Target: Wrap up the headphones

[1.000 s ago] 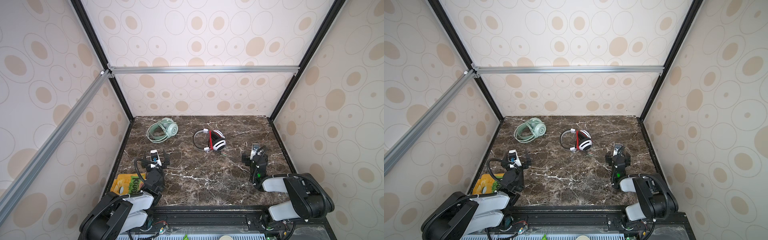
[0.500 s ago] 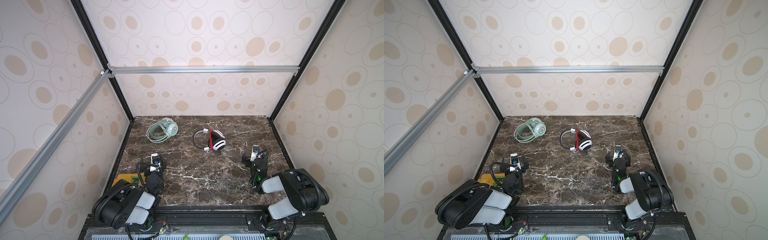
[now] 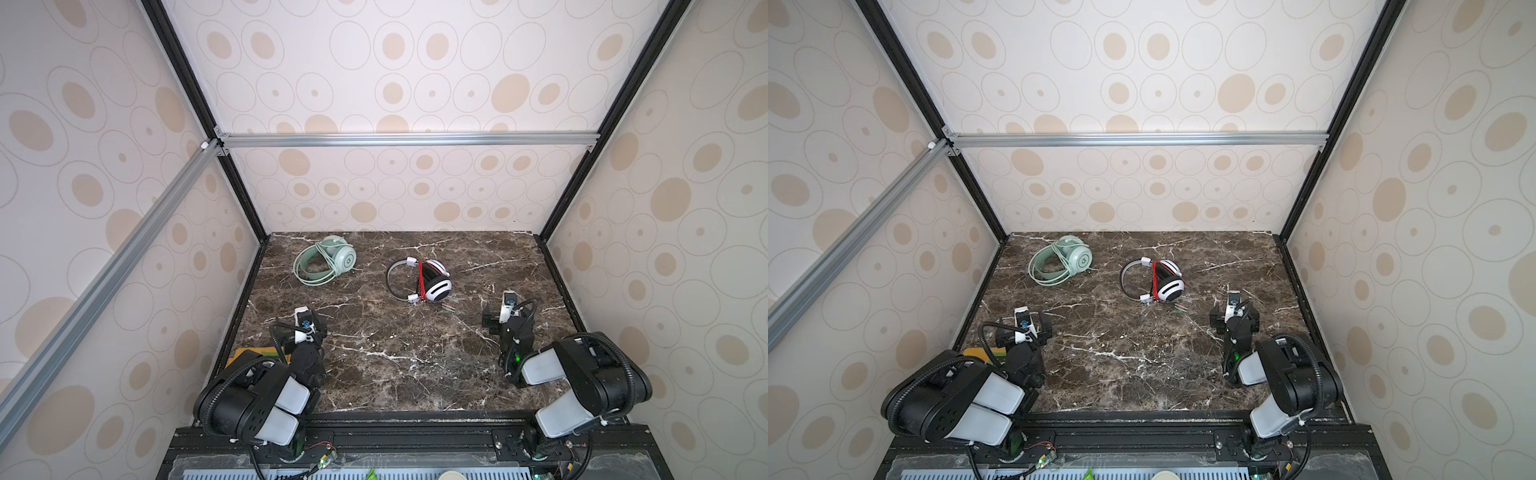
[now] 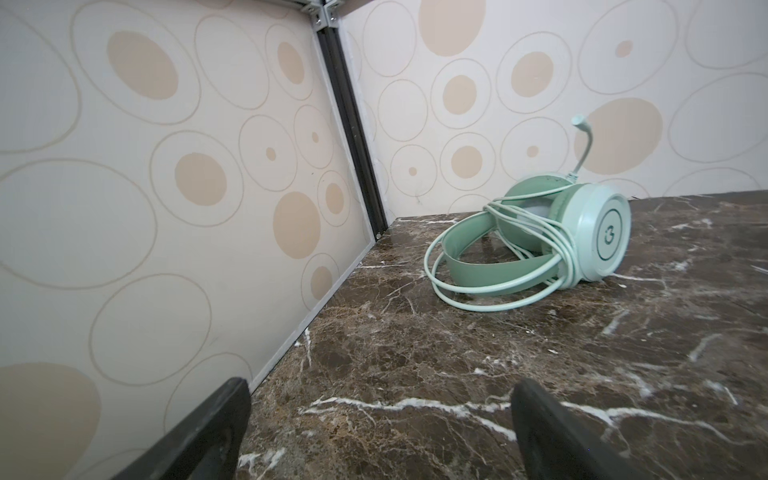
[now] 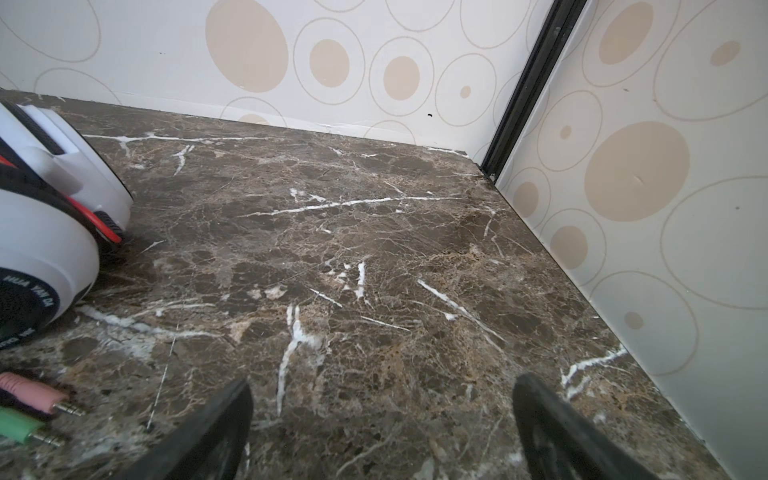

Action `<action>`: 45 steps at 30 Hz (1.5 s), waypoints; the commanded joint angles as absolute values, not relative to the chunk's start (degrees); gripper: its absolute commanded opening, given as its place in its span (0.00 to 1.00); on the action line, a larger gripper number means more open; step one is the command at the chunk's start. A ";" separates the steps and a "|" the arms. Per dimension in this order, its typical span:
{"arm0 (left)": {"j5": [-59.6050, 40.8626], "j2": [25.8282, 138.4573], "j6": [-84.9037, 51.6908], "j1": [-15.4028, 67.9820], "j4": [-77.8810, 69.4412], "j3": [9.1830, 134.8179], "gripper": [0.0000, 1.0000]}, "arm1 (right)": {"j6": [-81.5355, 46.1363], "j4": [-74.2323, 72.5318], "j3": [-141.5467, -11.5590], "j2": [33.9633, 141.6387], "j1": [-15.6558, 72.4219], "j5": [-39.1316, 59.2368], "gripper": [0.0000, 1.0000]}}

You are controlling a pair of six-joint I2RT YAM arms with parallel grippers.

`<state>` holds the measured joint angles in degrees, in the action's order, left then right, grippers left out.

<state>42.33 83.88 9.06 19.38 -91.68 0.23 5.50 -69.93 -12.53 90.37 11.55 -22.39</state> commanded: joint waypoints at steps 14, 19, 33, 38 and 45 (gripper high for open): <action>41.98 86.76 -4.01 10.34 -105.55 -3.01 0.98 | 6.84 -73.14 -12.13 90.70 12.13 -22.14 1.00; 40.98 87.01 -4.52 9.49 -105.54 -2.93 0.98 | 6.84 -72.70 -12.37 90.62 12.13 -22.06 1.00; 19.72 90.92 2.17 8.27 -95.15 3.91 0.98 | 6.59 -70.02 -13.48 90.29 12.04 -21.84 1.00; 18.40 91.24 -0.47 5.11 -81.85 11.64 0.98 | 6.25 -67.72 -14.44 89.80 11.54 -21.01 1.00; 16.52 90.48 -1.96 3.87 -78.71 12.30 0.98 | 0.44 -45.02 -24.72 88.49 1.67 -2.54 1.00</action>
